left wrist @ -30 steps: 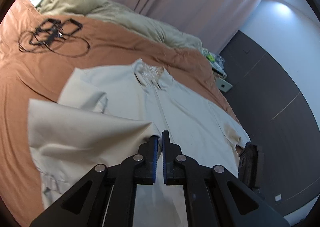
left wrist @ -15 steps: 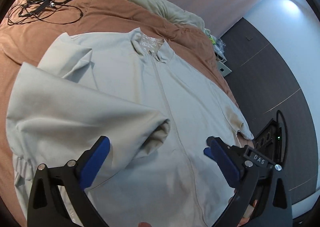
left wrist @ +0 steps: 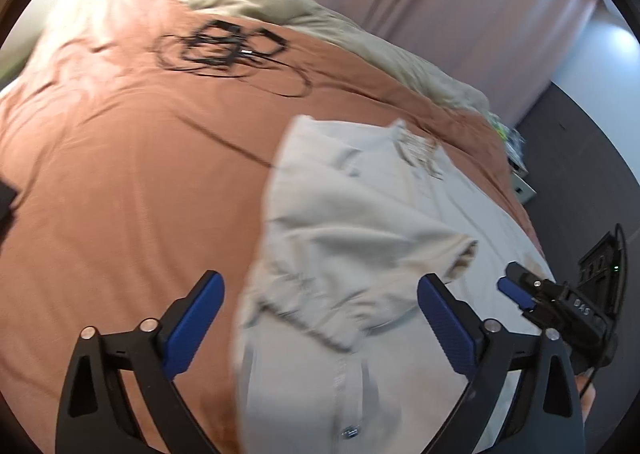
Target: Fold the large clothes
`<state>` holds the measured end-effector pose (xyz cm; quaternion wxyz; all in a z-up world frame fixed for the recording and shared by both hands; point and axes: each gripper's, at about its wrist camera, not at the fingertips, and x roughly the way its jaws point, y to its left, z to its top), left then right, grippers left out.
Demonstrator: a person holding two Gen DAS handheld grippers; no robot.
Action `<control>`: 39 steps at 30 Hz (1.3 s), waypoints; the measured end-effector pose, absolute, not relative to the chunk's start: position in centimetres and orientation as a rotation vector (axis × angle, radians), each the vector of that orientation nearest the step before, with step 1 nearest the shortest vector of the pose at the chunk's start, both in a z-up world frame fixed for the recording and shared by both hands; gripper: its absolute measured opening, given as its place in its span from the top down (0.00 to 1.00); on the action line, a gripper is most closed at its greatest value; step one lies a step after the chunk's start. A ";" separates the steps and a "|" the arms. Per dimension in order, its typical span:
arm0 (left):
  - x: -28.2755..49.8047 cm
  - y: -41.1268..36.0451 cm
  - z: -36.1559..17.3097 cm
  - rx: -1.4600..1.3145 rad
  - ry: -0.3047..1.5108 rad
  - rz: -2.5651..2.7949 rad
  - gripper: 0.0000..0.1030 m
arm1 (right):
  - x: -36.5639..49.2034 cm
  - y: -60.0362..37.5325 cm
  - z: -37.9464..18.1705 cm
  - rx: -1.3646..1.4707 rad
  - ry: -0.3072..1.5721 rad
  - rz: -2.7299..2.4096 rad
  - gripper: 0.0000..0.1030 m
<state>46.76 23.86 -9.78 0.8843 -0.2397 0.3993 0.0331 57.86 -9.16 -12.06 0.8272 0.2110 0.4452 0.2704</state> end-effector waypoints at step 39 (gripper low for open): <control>32.8 32.9 -15.3 -0.642 0.829 0.305 0.18 | 55.7 5.6 -18.5 -0.121 1.028 0.693 0.69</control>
